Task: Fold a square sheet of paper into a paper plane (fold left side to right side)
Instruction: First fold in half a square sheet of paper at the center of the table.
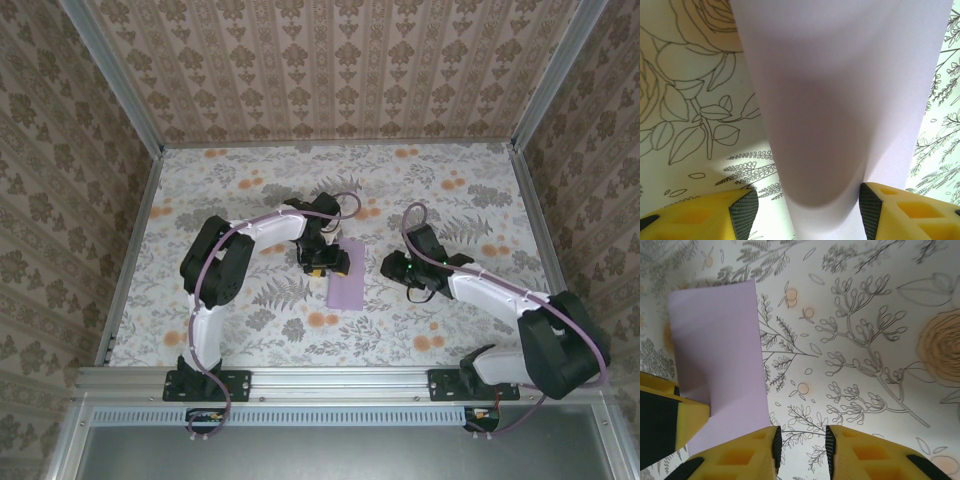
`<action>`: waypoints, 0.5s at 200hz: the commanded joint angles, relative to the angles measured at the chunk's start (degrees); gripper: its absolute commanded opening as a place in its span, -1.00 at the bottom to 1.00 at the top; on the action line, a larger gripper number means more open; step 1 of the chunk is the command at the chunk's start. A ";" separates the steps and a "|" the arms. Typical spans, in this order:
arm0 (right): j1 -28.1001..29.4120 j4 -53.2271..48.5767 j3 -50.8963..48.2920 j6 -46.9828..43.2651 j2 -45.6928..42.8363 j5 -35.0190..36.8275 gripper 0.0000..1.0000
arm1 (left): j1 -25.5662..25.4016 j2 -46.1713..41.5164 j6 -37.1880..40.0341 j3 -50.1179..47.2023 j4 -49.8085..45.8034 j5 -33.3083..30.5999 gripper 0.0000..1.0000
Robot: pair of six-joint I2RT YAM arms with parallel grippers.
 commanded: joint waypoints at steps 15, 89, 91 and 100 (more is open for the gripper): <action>0.96 2.40 1.61 1.65 1.03 -2.18 -0.37 | -3.35 7.13 0.57 -3.04 5.76 2.73 0.23; 1.48 1.94 1.61 1.83 1.64 -2.09 -0.38 | -3.04 7.27 0.04 -3.09 6.20 2.87 0.23; 1.48 1.89 1.61 1.83 1.64 -2.05 -0.38 | -3.14 7.27 0.02 -3.10 6.20 2.90 0.23; 1.48 1.77 1.70 1.81 1.68 -2.01 -0.38 | -3.10 7.38 -0.03 -3.13 6.24 2.98 0.23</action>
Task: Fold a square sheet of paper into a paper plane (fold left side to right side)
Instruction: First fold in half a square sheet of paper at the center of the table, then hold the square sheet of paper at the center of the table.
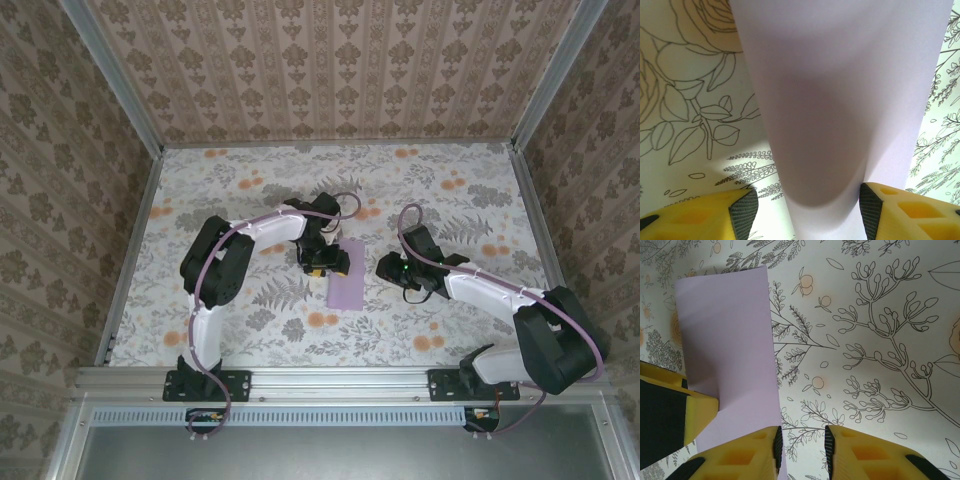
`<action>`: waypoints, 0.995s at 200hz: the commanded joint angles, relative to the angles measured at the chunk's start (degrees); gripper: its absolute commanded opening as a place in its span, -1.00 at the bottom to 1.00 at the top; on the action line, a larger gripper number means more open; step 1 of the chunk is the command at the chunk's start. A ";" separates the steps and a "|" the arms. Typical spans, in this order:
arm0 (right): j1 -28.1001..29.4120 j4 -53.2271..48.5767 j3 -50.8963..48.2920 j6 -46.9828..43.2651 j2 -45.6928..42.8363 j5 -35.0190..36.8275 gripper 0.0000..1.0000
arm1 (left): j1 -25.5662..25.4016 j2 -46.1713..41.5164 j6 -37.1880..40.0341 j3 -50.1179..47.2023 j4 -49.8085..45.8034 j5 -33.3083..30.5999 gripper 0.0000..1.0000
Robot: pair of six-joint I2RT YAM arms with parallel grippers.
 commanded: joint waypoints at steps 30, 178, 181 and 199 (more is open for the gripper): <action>0.59 -0.12 1.94 0.34 0.66 -0.47 -0.38 | -2.86 7.44 -0.33 -3.09 6.77 3.25 0.24; 0.76 -1.14 2.91 -0.52 0.93 0.01 -0.37 | -2.32 7.54 -1.06 -3.37 7.83 4.12 0.24; 0.81 -1.09 2.91 -0.47 0.99 0.01 -0.38 | -2.32 7.55 -1.04 -3.35 7.83 4.13 0.24; 0.77 -0.96 2.99 -0.48 1.25 -0.23 -0.39 | -2.27 7.56 -0.96 -3.31 7.76 4.14 0.24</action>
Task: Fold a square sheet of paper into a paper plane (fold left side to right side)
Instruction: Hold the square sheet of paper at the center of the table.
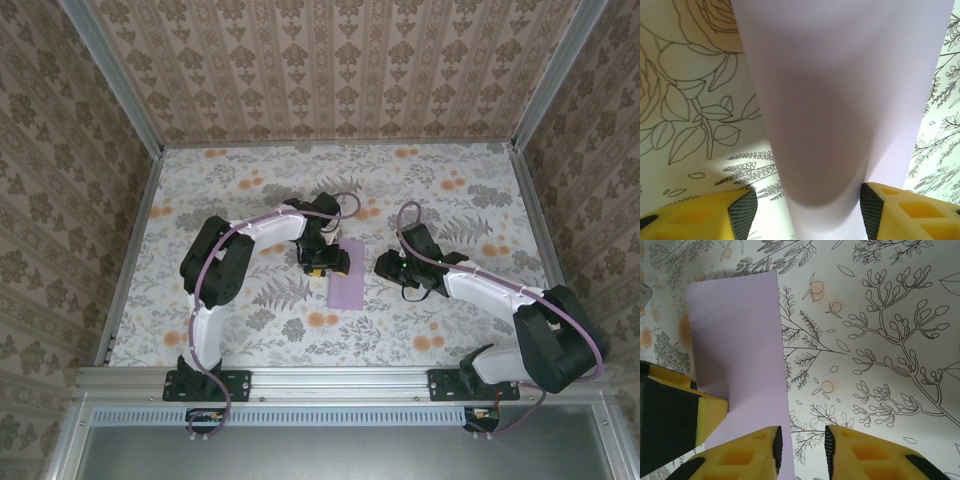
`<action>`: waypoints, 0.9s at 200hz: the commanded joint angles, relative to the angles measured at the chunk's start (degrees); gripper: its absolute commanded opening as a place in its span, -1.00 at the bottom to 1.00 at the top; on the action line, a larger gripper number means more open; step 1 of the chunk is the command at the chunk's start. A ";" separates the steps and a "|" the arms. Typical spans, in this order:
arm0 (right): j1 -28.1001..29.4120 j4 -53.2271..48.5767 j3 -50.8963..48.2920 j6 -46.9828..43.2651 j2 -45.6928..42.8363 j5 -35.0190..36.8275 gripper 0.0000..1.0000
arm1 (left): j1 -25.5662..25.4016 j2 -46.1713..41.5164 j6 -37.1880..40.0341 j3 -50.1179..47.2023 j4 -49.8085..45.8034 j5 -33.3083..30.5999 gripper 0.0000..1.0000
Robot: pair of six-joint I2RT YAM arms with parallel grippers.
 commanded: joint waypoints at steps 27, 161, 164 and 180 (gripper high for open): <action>0.68 -0.41 2.16 -0.42 1.60 -0.82 -0.39 | -2.38 7.60 0.03 -3.20 7.43 4.00 0.24; 4.31 3.80 9.52 1.77 16.32 -5.06 -0.98 | -2.39 7.64 0.01 -3.21 7.32 3.87 0.24; 4.37 3.65 9.61 1.82 16.63 -5.07 -0.98 | -2.40 7.65 0.01 -3.21 7.33 3.81 0.24; 4.67 3.14 10.14 1.95 17.81 -4.55 -0.98 | -2.49 7.58 0.01 -3.20 7.37 3.78 0.24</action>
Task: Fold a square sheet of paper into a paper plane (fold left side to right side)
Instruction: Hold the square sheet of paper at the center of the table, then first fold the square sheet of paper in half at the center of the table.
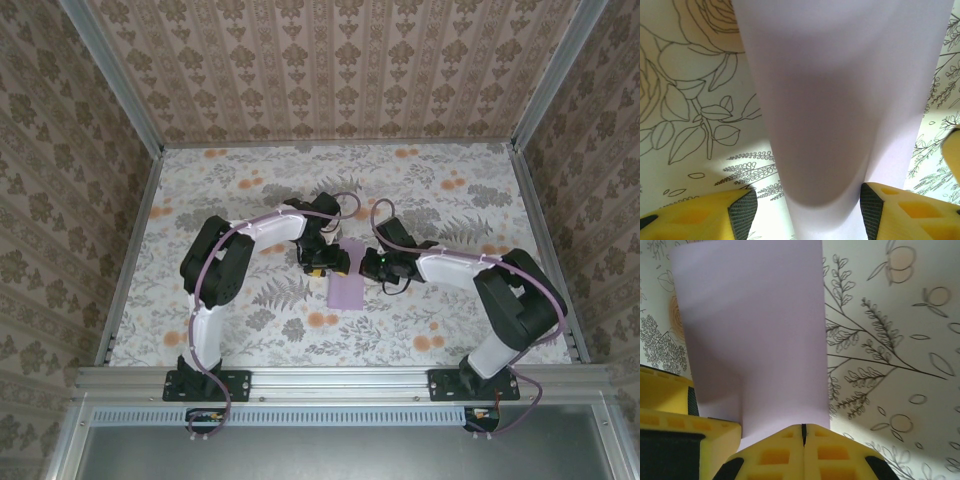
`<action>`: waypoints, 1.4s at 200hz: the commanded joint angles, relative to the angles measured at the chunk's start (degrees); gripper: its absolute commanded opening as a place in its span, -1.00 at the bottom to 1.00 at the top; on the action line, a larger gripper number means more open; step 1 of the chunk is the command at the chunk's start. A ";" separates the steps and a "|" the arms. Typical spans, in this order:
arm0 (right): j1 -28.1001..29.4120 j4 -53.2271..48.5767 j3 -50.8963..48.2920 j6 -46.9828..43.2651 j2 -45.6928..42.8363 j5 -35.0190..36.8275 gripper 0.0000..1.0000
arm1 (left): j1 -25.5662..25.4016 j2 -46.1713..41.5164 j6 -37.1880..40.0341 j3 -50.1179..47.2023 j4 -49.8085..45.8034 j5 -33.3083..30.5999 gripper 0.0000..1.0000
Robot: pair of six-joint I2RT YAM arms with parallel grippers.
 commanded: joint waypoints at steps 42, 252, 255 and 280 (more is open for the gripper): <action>1.29 -3.63 3.42 0.17 4.59 0.75 -0.99 | -2.49 7.65 0.08 -3.20 7.23 3.78 0.24; 1.82 -12.49 3.37 0.36 7.65 3.83 -1.00 | 2.87 -15.18 1.48 -9.79 13.24 10.27 -0.09; 1.82 -12.56 3.36 0.35 7.65 3.87 -1.00 | 2.91 -15.01 1.27 -10.05 14.00 11.34 -0.12; 1.82 -12.64 3.29 0.42 7.68 3.79 -1.00 | 2.54 -13.01 -0.82 -11.94 19.56 17.74 -0.35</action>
